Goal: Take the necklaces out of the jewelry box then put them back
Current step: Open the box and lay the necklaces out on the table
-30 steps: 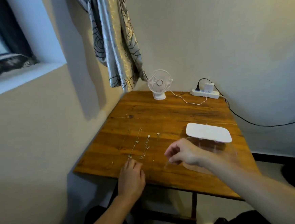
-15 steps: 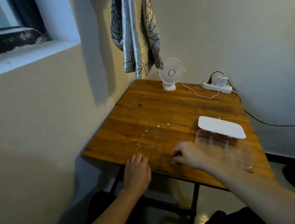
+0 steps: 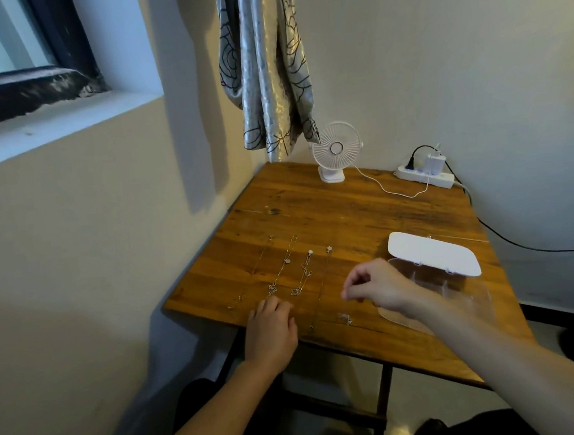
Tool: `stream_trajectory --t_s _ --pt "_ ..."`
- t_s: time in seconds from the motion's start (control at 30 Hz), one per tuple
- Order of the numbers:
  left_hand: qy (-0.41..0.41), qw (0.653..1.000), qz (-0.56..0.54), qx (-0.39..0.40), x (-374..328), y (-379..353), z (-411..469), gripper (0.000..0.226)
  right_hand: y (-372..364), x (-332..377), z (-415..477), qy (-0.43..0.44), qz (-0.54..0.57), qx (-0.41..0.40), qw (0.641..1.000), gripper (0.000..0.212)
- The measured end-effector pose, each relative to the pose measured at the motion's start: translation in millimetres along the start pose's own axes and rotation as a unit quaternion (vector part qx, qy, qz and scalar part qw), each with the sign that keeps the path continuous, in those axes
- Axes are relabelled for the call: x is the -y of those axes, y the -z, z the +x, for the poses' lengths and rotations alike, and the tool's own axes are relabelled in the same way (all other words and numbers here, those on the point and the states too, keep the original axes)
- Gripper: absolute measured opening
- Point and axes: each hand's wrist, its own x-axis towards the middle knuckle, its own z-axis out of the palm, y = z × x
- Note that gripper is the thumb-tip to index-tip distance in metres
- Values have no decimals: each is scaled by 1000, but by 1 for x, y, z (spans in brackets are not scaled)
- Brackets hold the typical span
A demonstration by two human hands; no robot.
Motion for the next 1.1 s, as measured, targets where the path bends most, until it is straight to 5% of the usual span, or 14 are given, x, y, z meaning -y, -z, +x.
stream_trajectory --t_s 0.13,0.43,0.67,0.9,1.1 --pt "0 994 -106 -21 -32 4 15 33 28 8 -3 -32 96 -26 994 7" --pt "74 898 -390 188 -96 -22 43 50 66 -9 -3 -77 246 -51 965 12" --pt "107 885 -408 199 -99 -28 46 23 84 -25 14 -108 283 -95 948 14" --pt "107 907 -378 154 -102 -34 68 47 83 -29 21 -117 296 -84 944 15" --pt "98 920 -353 141 -123 -47 81 40 94 -34 11 -126 320 -96 934 15"
